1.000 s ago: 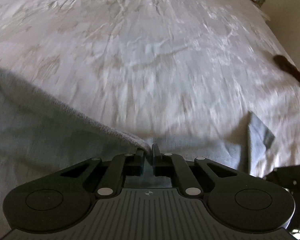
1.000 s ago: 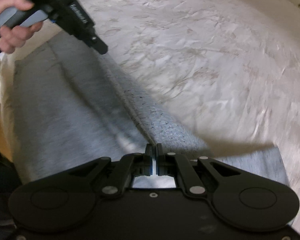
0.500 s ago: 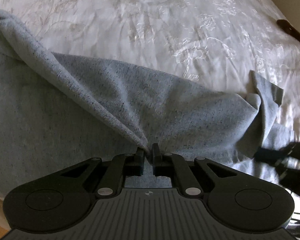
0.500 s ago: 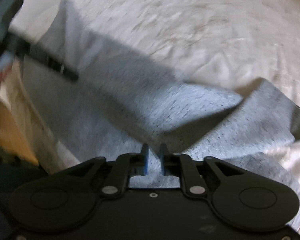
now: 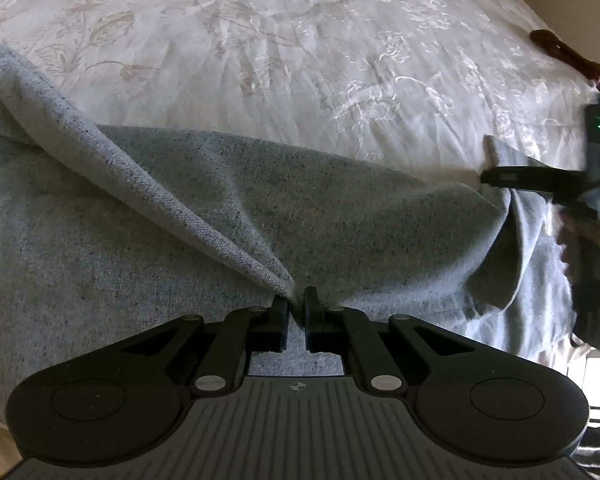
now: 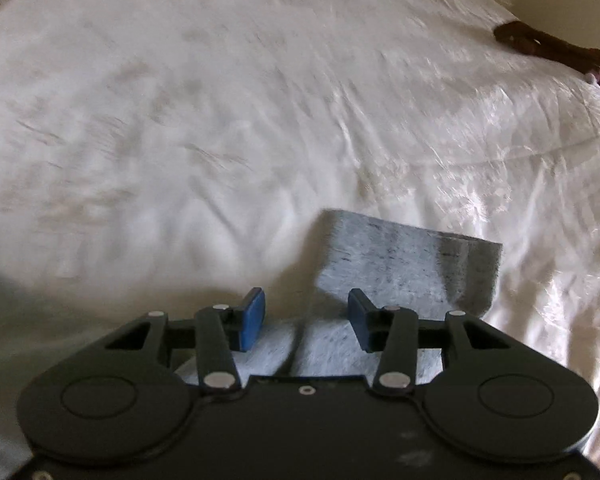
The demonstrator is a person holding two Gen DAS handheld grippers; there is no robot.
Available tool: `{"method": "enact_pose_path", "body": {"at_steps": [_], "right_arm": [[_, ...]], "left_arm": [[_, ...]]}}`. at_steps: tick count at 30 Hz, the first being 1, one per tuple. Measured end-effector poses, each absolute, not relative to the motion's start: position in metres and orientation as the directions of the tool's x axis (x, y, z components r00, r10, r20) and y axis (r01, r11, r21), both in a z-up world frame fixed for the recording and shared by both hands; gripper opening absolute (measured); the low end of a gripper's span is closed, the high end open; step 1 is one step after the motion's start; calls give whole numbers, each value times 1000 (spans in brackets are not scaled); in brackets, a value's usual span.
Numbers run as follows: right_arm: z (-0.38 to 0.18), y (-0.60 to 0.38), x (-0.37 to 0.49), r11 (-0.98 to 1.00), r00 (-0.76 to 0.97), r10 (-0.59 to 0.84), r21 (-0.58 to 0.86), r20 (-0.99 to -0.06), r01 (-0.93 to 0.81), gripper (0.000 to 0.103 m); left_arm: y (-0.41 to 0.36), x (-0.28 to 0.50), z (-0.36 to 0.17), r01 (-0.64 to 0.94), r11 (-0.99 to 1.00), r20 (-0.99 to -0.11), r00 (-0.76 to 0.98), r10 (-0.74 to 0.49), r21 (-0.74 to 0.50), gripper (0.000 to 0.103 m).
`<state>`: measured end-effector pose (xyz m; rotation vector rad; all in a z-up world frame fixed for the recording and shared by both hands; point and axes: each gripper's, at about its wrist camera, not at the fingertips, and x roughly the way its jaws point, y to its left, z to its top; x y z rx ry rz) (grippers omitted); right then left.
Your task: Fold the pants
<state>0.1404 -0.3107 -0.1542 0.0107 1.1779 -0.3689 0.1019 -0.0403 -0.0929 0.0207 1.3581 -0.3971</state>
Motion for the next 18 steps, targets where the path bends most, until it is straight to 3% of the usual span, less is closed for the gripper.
{"method": "enact_pose_path", "body": {"at_steps": [2, 3, 4, 7, 14, 18], "right_arm": [[-168, -310, 149, 925, 274, -322, -238, -907, 298, 39], [-171, -311, 150, 922, 269, -329, -247, -905, 297, 19], [-172, -316, 149, 919, 266, -340, -259, -902, 296, 5], [-152, -327, 140, 918, 304, -341, -245, -889, 312, 4], [-59, -377, 48, 831, 450, -412, -125, -792, 541, 3], [-51, -395, -13, 783, 449, -383, -25, -807, 622, 3]], "left_arm": [[-38, 102, -92, 295, 930, -948, 157, -275, -221, 7], [-38, 102, -92, 296, 928, -947, 158, -279, -224, 7], [-38, 102, -92, 298, 927, -946, 159, -281, -225, 7], [-38, 101, -85, 329, 921, -940, 190, -282, -210, 7], [-37, 84, -39, 391, 908, -893, 340, -295, -152, 7], [-43, 66, -34, 388, 911, -896, 342, -283, -140, 7]]}}
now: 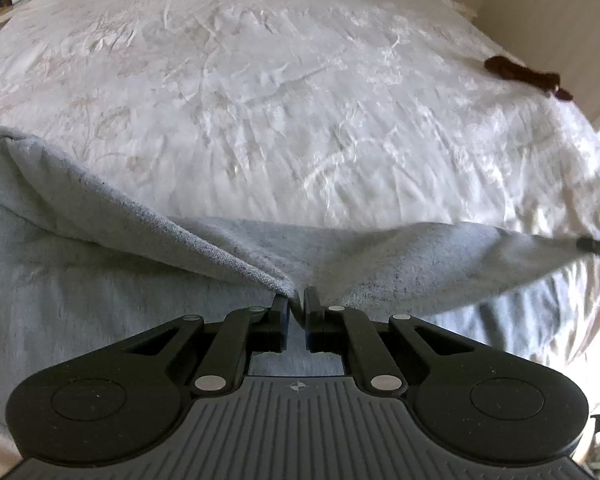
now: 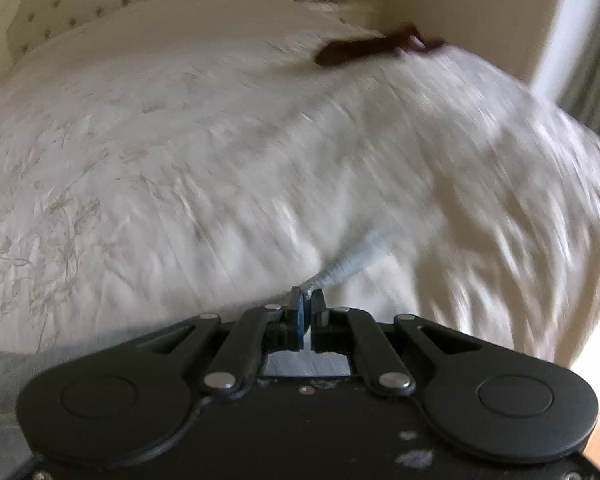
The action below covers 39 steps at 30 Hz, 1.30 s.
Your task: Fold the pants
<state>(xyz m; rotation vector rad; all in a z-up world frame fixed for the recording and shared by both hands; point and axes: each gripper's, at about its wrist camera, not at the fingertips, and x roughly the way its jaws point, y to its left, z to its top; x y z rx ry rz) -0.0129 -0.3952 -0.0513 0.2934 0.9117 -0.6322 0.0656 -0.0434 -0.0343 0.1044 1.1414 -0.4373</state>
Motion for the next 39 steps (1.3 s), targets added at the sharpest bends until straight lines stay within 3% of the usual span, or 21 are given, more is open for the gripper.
{"method": "enact_pose_path", "body": {"at_steps": [9, 14, 20, 25, 29, 32, 36, 39], "right_arm": [[-131, -394, -78, 759, 325, -238, 33, -915, 650, 3], [-119, -397, -81, 800, 388, -238, 47, -890, 598, 3], [-70, -394, -99, 838, 528, -329, 16, -783, 545, 3], [-122, -411, -107, 799, 387, -251, 36, -887, 601, 3], [-148, -406, -99, 817, 342, -237, 4, -909, 577, 4], [-149, -405, -95, 825, 334, -228, 1, -914, 565, 12], [-136, -409, -97, 796, 329, -244, 6, -912, 605, 42], [-121, -404, -102, 778, 354, -299, -11, -886, 628, 42]], "left_arm": [[-50, 37, -80, 336, 938, -959, 227, -172, -89, 6], [-54, 17, -64, 340, 936, -944, 270, -189, -90, 6], [-75, -3, -60, 385, 920, -937, 288, -199, -77, 6], [-75, -6, -65, 359, 931, -944, 278, -178, -70, 7], [-57, -3, -62, 293, 955, -948, 286, -137, -50, 7], [-37, 1, -57, 229, 973, -950, 293, -104, -36, 7], [-6, 8, -49, 137, 990, -946, 317, -64, -21, 7], [19, 16, -46, 72, 997, -945, 325, -37, -14, 7]]}}
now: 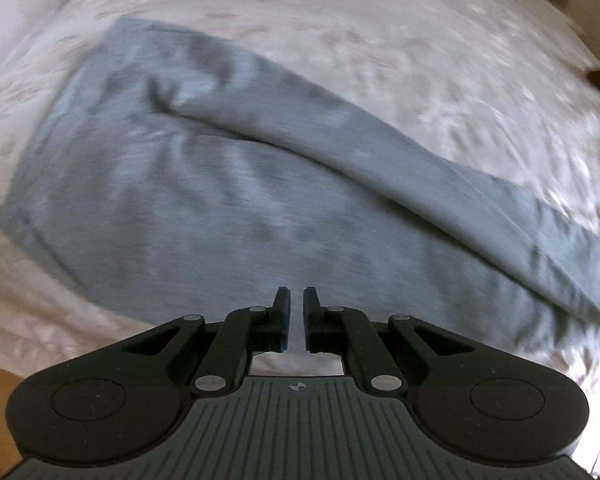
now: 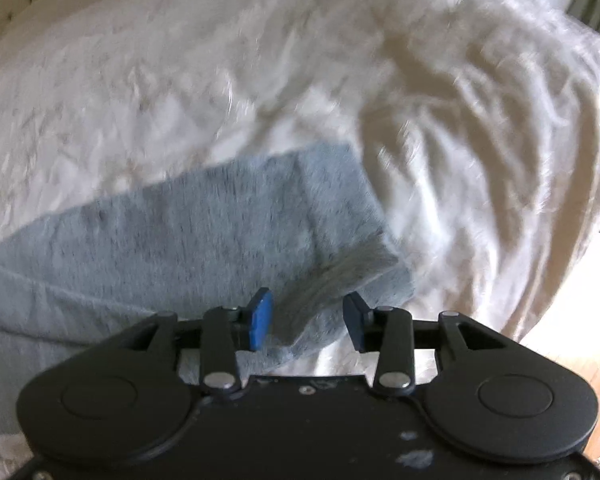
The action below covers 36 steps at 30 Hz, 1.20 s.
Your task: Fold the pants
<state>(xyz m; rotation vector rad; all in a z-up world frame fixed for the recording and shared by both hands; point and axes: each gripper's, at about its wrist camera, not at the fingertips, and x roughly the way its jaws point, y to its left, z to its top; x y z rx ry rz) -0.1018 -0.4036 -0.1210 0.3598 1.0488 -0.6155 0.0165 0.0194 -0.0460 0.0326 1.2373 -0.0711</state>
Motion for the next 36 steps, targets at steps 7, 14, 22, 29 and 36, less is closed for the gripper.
{"method": "enact_pose_path", "body": {"at_steps": [7, 14, 22, 29, 36], "right_arm": [[-74, -357, -77, 831, 489, -364, -39, -793, 556, 43], [-54, -238, 13, 952, 614, -147, 57, -775, 299, 48], [-56, -69, 137, 974, 627, 224, 192, -746, -120, 66], [-66, 20, 219, 930, 558, 334, 168, -759, -327, 71], [-78, 62, 275, 891, 490, 339, 107, -803, -441, 73]], "left_arm": [[88, 59, -49, -6, 1000, -942, 335, -11, -14, 7], [166, 115, -60, 2, 1000, -943, 332, 2, 3, 7], [232, 182, -73, 31, 999, -947, 321, 0, 11, 7], [260, 208, -105, 23, 1000, -967, 254, -8, -2, 7], [271, 215, -122, 18, 998, -976, 212, -57, -54, 9]]}}
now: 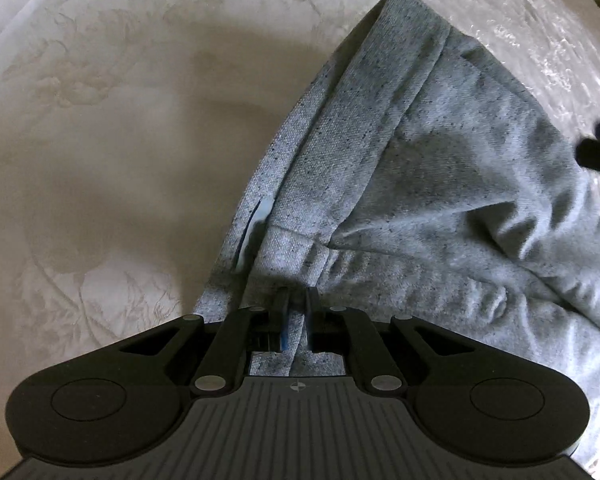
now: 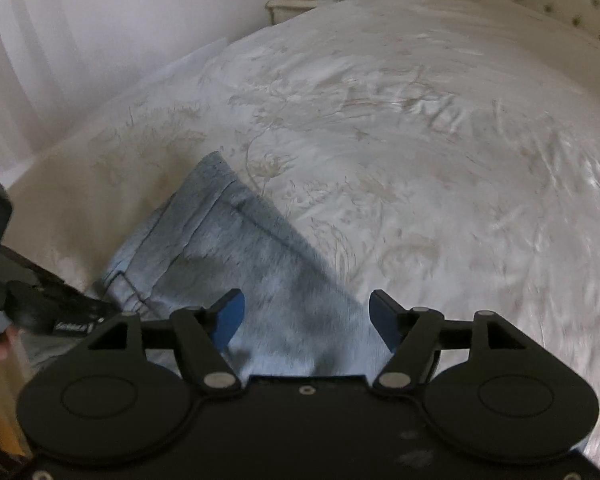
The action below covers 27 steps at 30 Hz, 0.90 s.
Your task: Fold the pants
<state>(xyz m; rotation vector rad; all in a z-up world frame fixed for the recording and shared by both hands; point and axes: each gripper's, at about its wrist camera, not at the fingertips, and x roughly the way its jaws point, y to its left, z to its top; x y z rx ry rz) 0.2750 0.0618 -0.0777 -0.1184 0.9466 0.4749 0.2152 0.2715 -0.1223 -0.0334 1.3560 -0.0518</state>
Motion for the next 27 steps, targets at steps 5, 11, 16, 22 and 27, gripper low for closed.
{"method": "enact_pose_path", "body": {"at_steps": [5, 11, 16, 22, 27], "right_arm": [[-100, 75, 315, 855, 413, 364, 124, -834, -503, 73], [-120, 87, 334, 807, 291, 373, 153, -881, -571, 8], [-95, 87, 311, 806, 327, 412, 172, -851, -566, 9], [-33, 94, 233, 755, 364, 513, 207, -777, -622, 9], [-25, 124, 164, 697, 291, 556, 246, -779, -674, 9]], "left_arm": [[282, 219, -128, -8, 996, -973, 212, -87, -91, 9], [293, 216, -129, -16, 994, -970, 221, -99, -105, 9], [310, 205, -109, -76, 991, -958, 275, -81, -106, 10], [362, 181, -74, -197, 978, -936, 353, 12, -61, 10], [392, 162, -55, -253, 967, -923, 380, 63, -38, 10]]}}
